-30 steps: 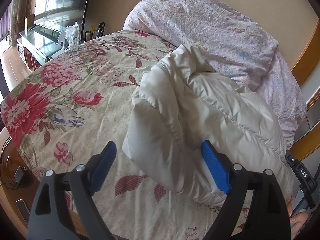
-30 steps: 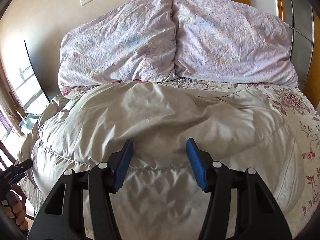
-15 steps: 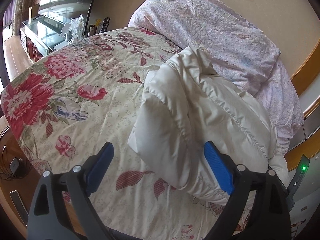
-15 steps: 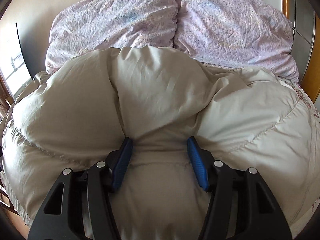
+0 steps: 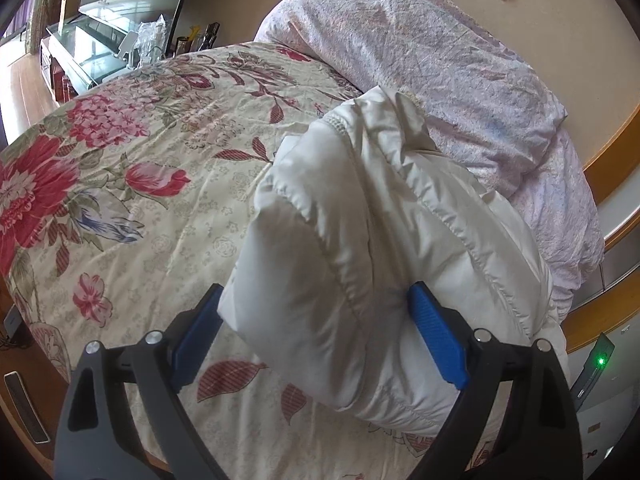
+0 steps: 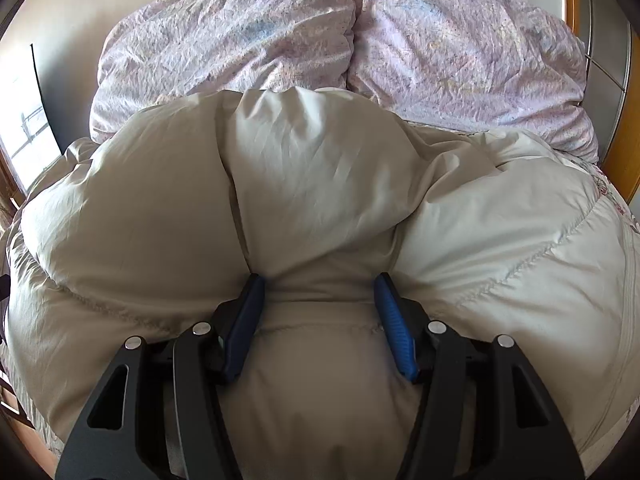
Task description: Fold large clothes
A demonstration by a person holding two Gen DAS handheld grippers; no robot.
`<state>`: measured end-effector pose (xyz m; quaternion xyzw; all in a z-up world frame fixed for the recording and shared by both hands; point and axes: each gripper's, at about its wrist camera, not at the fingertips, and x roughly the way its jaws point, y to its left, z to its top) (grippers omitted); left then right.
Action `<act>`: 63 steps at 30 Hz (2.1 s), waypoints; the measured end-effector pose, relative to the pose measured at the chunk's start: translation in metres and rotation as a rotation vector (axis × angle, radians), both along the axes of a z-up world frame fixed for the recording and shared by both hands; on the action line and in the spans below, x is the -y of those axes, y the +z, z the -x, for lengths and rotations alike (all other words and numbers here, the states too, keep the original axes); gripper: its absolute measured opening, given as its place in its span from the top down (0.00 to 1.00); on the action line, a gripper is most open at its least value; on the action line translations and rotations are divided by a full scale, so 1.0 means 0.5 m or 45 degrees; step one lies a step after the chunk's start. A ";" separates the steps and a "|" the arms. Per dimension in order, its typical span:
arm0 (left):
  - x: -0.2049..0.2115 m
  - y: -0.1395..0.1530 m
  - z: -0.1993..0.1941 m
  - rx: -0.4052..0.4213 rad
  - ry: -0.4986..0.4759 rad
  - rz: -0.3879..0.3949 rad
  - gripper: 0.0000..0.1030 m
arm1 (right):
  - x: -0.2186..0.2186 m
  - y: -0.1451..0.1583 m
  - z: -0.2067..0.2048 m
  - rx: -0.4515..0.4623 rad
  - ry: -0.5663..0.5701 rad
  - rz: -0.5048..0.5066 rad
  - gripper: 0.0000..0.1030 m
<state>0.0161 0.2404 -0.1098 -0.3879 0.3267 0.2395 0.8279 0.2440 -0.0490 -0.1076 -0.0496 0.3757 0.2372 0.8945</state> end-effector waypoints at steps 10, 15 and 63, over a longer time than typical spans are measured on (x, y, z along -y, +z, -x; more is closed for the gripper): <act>0.002 -0.023 -0.029 0.066 -0.025 0.189 0.11 | -0.002 0.002 0.005 0.005 -0.035 -0.001 0.42; -0.023 -0.024 -0.037 0.106 0.018 0.244 0.18 | -0.001 0.002 0.005 0.003 -0.028 -0.009 0.42; 0.401 0.351 -0.245 0.467 -0.733 -0.518 0.63 | 0.020 0.002 0.010 -0.019 -0.027 -0.066 0.43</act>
